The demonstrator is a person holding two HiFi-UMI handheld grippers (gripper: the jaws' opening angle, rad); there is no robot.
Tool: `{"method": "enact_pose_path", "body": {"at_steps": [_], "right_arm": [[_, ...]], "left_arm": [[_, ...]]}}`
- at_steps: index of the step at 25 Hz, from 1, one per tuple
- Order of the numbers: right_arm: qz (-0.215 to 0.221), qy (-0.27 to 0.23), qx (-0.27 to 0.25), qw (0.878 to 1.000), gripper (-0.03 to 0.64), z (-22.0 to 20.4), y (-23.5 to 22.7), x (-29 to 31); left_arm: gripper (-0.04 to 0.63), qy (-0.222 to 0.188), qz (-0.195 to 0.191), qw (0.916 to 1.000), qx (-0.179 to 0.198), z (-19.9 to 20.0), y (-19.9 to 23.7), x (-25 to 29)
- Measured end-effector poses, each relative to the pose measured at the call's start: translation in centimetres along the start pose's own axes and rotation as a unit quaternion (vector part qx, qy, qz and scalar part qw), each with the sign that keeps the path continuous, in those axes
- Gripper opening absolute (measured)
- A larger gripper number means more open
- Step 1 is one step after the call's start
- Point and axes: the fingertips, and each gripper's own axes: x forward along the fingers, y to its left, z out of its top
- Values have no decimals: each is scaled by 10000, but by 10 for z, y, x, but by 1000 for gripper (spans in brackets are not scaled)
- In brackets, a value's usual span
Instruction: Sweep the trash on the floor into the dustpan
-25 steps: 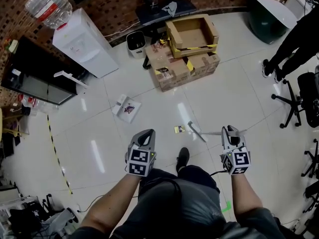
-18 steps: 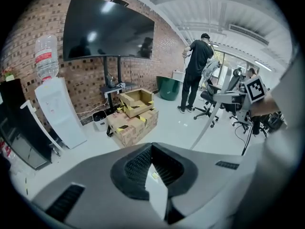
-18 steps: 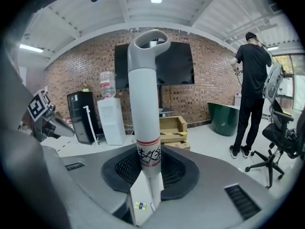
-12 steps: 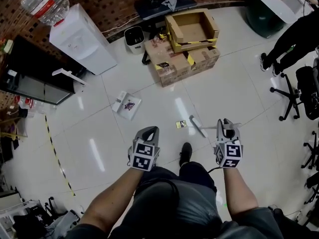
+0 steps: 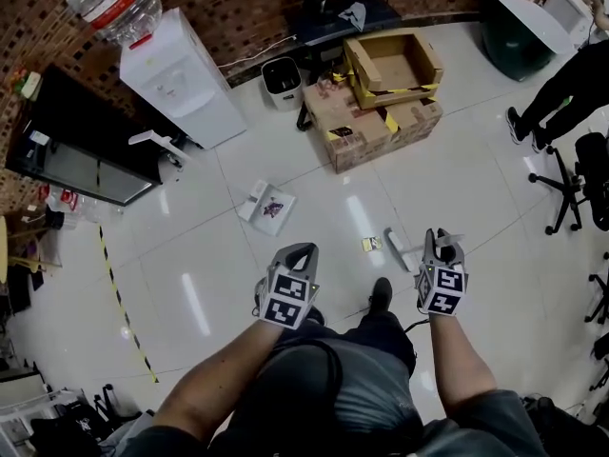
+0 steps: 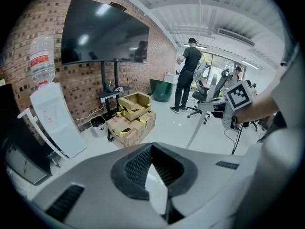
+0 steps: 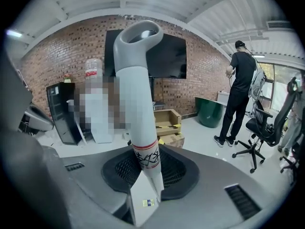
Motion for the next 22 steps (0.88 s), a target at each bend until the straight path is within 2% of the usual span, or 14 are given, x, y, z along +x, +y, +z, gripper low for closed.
{"method": "enact_pose_path", "body": {"at_steps": [3, 8, 11, 14, 18, 22], "right_arm": [[-167, 58, 282, 9994, 97, -2, 33, 6], [-448, 139, 389, 9981, 97, -7, 79, 17], [-559, 187, 517, 9969, 98, -4, 102, 27], [-602, 210, 672, 9957, 100, 9, 114, 46], [-662, 297, 841, 9938, 103, 24, 118, 75], [-773, 361, 1229, 9887, 110, 37, 112, 94]], "left_arm": [[8, -61, -127, 9998, 143, -14, 33, -17], [8, -125, -102, 9999, -32, -44, 85, -38], [8, -220, -59, 9993, -305, -53, 112, -50], [8, -306, -127, 9985, -429, -45, 128, -45], [8, -251, 51, 9975, -657, -25, 158, -34], [8, -143, 83, 9996, -249, 9, 180, -28]]}}
